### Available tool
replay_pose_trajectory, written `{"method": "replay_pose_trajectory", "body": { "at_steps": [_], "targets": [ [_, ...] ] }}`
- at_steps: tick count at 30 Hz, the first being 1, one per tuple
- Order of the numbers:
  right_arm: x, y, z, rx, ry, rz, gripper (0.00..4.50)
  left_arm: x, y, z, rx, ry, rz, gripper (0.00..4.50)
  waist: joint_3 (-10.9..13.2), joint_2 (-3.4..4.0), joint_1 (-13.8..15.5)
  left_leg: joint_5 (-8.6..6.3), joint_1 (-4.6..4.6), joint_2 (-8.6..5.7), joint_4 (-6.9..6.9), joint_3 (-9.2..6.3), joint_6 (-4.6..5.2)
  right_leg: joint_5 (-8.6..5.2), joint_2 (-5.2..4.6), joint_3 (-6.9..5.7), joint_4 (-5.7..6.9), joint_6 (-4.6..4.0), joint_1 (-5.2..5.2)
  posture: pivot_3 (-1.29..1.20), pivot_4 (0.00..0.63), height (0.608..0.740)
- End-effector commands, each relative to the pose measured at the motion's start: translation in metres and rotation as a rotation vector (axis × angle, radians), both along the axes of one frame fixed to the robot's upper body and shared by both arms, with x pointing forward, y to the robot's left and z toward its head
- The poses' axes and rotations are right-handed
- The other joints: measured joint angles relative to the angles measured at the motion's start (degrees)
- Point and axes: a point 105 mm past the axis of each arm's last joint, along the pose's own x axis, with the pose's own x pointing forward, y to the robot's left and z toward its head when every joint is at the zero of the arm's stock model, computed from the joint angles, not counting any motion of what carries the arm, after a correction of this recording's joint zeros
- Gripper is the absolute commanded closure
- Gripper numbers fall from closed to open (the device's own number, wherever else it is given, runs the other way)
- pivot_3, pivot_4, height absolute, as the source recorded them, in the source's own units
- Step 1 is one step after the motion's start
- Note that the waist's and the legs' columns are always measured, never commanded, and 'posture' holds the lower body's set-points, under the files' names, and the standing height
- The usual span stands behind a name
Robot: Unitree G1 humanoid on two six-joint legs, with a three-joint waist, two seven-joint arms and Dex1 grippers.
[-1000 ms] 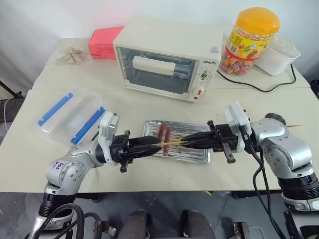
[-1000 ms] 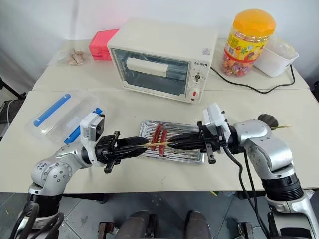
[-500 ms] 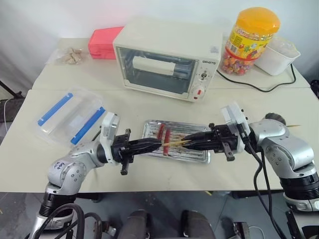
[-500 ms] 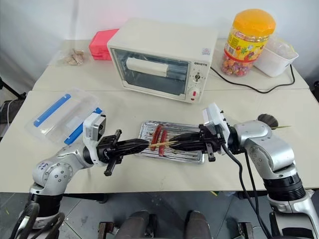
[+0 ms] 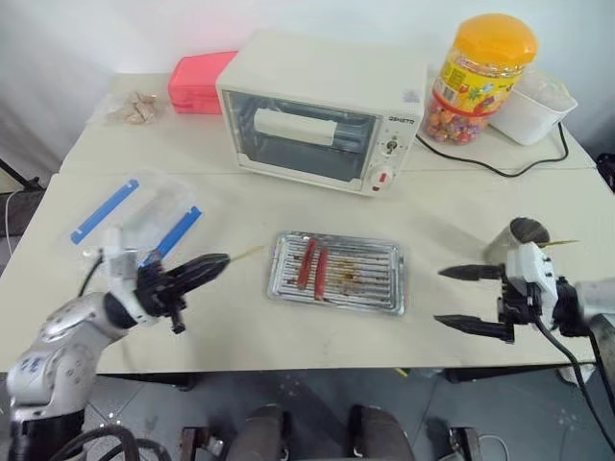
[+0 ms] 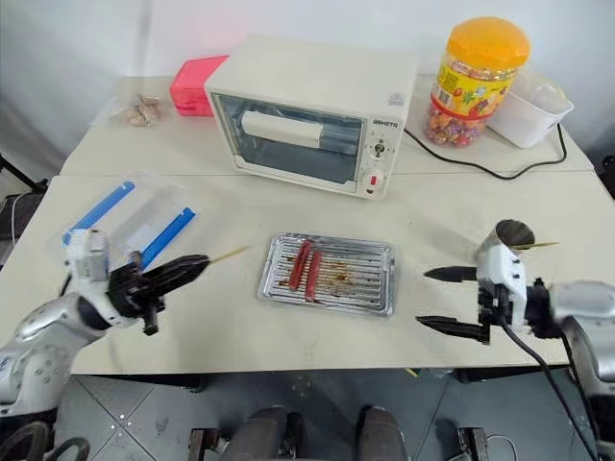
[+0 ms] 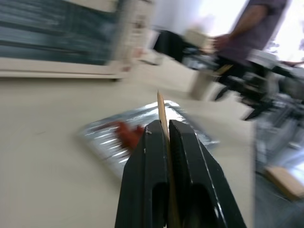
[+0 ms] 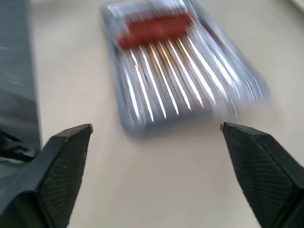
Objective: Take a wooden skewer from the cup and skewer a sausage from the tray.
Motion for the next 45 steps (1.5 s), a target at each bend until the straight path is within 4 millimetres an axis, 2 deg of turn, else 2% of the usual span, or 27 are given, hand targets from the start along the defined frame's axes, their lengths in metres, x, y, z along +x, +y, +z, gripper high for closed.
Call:
{"method": "replay_pose_trajectory", "body": {
  "at_steps": [1,4,6,10,13,16,18,20,26,32,36,41,45],
  "targets": [
    [-0.002,0.016,0.018,0.038,-0.084,0.021,0.07,-0.010,0.008,0.002,0.017,-0.038,0.086,4.50,0.0,-0.01,0.0,0.00,0.04,0.02,0.00,-0.01,0.00,0.00,0.01,0.00,0.00,0.00,0.03,0.00,0.150,0.740],
    [-0.006,0.034,0.022,0.057,-0.084,0.065,0.07,-0.012,0.010,-0.001,0.015,-0.031,0.112,4.50,0.0,-0.01,0.2,-0.03,0.05,0.10,0.00,-0.03,-0.07,0.00,0.07,0.03,-0.01,-0.01,0.02,0.00,0.150,0.740],
    [-0.004,0.059,0.030,0.087,-0.081,0.119,0.07,-0.012,0.009,-0.001,0.011,-0.030,0.106,4.50,0.0,-0.01,0.2,-0.04,0.05,0.08,0.01,-0.02,-0.07,0.00,0.05,0.05,-0.02,0.00,0.03,0.00,0.150,0.740],
    [0.027,0.102,0.042,0.050,0.006,0.021,0.07,-0.007,0.006,0.000,0.006,-0.037,0.088,4.50,0.0,0.00,-0.1,-0.04,0.03,0.08,0.04,-0.02,-0.09,0.01,0.01,0.10,-0.01,-0.02,-0.05,0.00,0.150,0.740],
    [0.034,0.125,0.045,0.065,0.088,-0.008,0.07,-0.005,0.004,0.001,-0.007,-0.040,0.083,4.50,0.0,-0.01,-0.2,-0.09,0.01,0.12,0.00,-0.10,-0.18,-0.06,0.01,0.07,0.10,-0.16,-0.15,0.00,0.150,0.740],
    [0.044,0.147,0.038,0.036,0.109,-0.050,0.07,-0.003,0.001,-0.001,-0.006,-0.035,0.074,4.50,0.0,-0.02,-0.1,-0.18,-0.04,0.11,-0.04,-0.45,-0.30,-0.07,0.04,0.03,0.46,-0.23,-0.25,0.00,0.150,0.740],
    [0.058,0.157,0.021,-0.027,0.155,-0.172,0.07,-0.004,-0.002,-0.001,-0.007,-0.032,0.059,4.50,0.0,-0.05,-0.2,-0.19,-0.22,0.03,-0.04,-0.46,-0.29,-0.07,0.05,-0.09,0.61,-0.23,-0.48,0.00,0.150,0.740],
    [0.063,0.165,0.013,-0.052,0.176,-0.239,0.07,-0.004,-0.004,-0.001,-0.006,-0.031,0.051,4.50,0.0,-0.07,-0.4,-0.19,-0.25,0.01,-0.01,-0.41,-0.29,-0.06,0.02,-0.11,0.87,-0.23,-0.61,0.00,0.150,0.740],
    [0.069,0.176,0.015,-0.027,0.172,-0.309,0.07,-0.006,-0.005,-0.003,0.000,-0.019,0.044,4.50,0.0,-0.07,-0.8,-0.17,-0.29,0.01,0.02,-0.27,-0.26,-0.07,0.03,-0.14,1.00,-0.22,-0.75,0.00,0.150,0.740],
    [0.060,0.190,0.005,-0.066,0.195,-0.312,0.07,-0.007,-0.007,-0.006,-0.001,-0.003,0.036,4.50,0.0,-0.09,-1.5,-0.17,-0.28,0.09,-0.05,-0.11,-0.26,-0.07,0.06,-0.15,1.31,-0.22,-1.01,0.00,0.150,0.740],
    [0.059,0.192,0.001,-0.111,0.180,-0.316,0.07,-0.008,-0.009,-0.007,-0.003,0.006,0.028,4.50,-0.1,-0.11,-1.9,-0.17,-0.26,0.11,-0.05,-0.04,-0.27,-0.07,0.07,-0.15,1.32,-0.22,-1.02,0.00,0.150,0.740],
    [0.064,0.197,0.009,-0.086,0.152,-0.336,0.07,-0.008,-0.011,-0.008,-0.002,0.010,0.020,4.50,-0.1,-0.11,-2.1,-0.17,-0.25,0.11,-0.05,-0.03,-0.27,-0.07,0.06,-0.15,1.33,-0.23,-1.02,0.00,0.150,0.740],
    [0.059,0.201,0.007,-0.086,0.182,-0.316,0.07,-0.008,-0.011,-0.010,-0.003,0.015,0.020,4.50,-0.1,-0.11,-2.4,-0.17,-0.25,0.10,-0.05,-0.04,-0.27,-0.07,0.06,-0.14,1.33,-0.23,-1.02,0.00,0.150,0.740]
  ]
}}
